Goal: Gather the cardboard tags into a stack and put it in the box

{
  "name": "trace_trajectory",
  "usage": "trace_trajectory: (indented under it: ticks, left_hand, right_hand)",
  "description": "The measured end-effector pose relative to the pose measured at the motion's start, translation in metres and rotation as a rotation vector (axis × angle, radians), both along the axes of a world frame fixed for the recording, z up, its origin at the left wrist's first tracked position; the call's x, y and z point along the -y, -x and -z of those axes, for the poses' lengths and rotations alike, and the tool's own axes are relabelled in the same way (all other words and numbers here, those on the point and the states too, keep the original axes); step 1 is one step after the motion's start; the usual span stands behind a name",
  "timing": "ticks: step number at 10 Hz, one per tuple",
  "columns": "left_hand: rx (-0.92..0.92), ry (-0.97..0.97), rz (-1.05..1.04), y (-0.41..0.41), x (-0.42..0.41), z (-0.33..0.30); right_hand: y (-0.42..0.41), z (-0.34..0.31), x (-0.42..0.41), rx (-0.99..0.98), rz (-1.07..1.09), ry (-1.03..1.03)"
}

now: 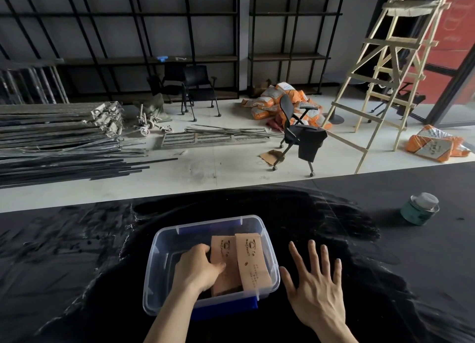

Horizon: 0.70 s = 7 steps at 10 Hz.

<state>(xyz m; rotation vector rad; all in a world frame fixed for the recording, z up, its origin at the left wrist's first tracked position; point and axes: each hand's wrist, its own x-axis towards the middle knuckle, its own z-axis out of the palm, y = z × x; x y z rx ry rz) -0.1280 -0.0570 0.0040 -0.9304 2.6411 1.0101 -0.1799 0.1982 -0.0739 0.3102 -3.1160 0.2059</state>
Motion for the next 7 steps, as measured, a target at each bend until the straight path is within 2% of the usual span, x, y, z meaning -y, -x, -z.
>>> trace_trajectory:
  ticks: [4,5,6,7]
  left_hand:
    - [-0.037,-0.007,0.024,-0.002,0.000,0.001]
    - [-0.038,-0.059,0.040,-0.004,0.002,-0.001]
    - [-0.059,-0.068,0.059,-0.010,0.006,-0.008]
    - [-0.151,-0.050,0.064,-0.021,0.007,-0.019]
  right_hand:
    - [0.003,-0.001,-0.001,0.020,-0.016,0.007]
    - [0.004,-0.005,0.000,0.046,-0.008,0.019]
    - [0.003,-0.003,0.001,0.040,-0.010,-0.035]
    - [0.006,-0.003,0.001,0.085,-0.015,-0.065]
